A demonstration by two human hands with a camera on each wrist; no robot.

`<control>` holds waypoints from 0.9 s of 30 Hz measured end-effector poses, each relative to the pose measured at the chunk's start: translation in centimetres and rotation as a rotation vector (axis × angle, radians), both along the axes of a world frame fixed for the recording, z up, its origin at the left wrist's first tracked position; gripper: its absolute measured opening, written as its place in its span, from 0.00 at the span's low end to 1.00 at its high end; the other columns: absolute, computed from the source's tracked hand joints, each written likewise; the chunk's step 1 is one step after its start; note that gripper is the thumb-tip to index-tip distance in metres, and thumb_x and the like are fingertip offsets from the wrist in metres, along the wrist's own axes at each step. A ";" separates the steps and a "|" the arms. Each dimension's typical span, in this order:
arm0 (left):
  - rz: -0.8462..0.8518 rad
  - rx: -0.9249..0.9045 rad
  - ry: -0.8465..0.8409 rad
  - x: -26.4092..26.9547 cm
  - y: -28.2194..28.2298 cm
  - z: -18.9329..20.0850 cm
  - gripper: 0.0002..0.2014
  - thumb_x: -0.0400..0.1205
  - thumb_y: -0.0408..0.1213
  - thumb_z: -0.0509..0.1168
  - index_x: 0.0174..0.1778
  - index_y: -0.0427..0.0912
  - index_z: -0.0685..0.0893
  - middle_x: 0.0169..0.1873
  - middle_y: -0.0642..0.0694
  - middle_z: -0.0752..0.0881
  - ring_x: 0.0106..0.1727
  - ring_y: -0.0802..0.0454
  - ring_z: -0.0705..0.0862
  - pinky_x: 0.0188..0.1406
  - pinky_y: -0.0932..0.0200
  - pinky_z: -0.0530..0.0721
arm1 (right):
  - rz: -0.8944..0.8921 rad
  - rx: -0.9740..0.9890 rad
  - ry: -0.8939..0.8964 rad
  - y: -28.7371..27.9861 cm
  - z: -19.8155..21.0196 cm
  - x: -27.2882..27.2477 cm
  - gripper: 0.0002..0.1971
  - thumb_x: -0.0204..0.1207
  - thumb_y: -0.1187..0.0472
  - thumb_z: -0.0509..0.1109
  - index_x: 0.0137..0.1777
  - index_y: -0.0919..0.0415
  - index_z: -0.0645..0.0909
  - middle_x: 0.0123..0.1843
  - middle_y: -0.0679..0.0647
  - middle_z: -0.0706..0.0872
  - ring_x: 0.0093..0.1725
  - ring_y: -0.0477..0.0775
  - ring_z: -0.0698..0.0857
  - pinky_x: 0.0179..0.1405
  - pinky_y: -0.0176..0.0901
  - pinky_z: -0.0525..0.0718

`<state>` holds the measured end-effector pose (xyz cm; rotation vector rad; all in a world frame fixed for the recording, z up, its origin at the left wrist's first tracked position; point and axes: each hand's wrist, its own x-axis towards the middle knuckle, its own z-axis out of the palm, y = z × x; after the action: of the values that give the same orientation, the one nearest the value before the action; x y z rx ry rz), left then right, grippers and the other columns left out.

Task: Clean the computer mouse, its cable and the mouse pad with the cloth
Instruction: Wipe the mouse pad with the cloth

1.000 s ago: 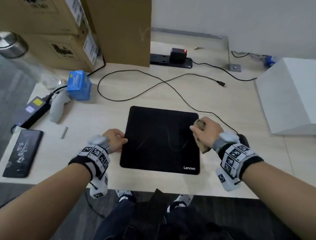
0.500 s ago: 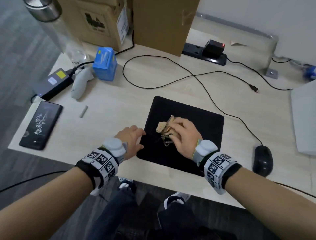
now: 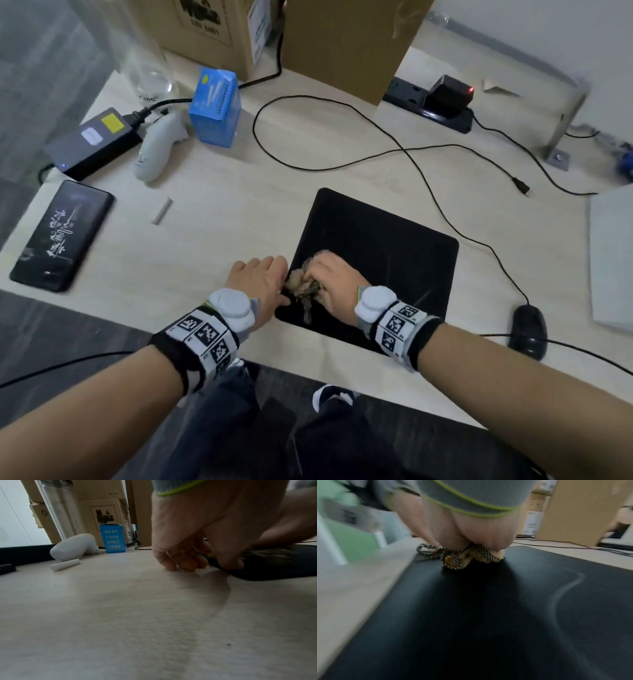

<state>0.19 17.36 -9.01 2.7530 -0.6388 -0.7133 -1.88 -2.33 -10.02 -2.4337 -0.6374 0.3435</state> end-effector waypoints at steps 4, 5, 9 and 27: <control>0.020 -0.057 0.024 -0.4 0.2 -0.3 0.16 0.78 0.51 0.68 0.45 0.47 0.67 0.42 0.52 0.74 0.42 0.46 0.72 0.44 0.53 0.63 | -0.364 -0.111 0.017 -0.7 -0.7 7.8 0.15 0.68 0.70 0.72 0.55 0.65 0.80 0.58 0.62 0.79 0.55 0.64 0.80 0.52 0.49 0.78; 0.025 -0.072 0.017 -0.6 0.4 -0.4 0.16 0.78 0.50 0.69 0.44 0.46 0.69 0.41 0.51 0.75 0.41 0.45 0.73 0.43 0.53 0.63 | -0.444 -0.145 0.042 -0.6 -0.8 9.4 0.15 0.70 0.69 0.72 0.57 0.64 0.79 0.60 0.61 0.78 0.56 0.63 0.80 0.51 0.48 0.78; 0.056 -0.109 0.007 -1.1 0.9 -0.7 0.17 0.78 0.50 0.70 0.42 0.45 0.69 0.39 0.50 0.74 0.39 0.46 0.71 0.42 0.52 0.66 | -0.584 -0.174 0.066 -0.1 -0.3 11.1 0.14 0.71 0.64 0.68 0.57 0.60 0.77 0.60 0.58 0.77 0.52 0.59 0.80 0.46 0.43 0.74; -0.110 -0.311 -0.028 -1.0 0.1 -0.4 0.12 0.76 0.38 0.70 0.55 0.41 0.83 0.51 0.42 0.84 0.44 0.39 0.82 0.43 0.46 0.82 | -0.549 -0.101 0.042 -3.8 -0.6 5.1 0.15 0.66 0.65 0.70 0.54 0.63 0.80 0.56 0.61 0.78 0.52 0.62 0.79 0.51 0.50 0.78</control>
<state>-0.79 17.44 -9.44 2.4612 -0.8363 -0.5446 3.22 -6.08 -10.65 -2.5661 0.0813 0.1997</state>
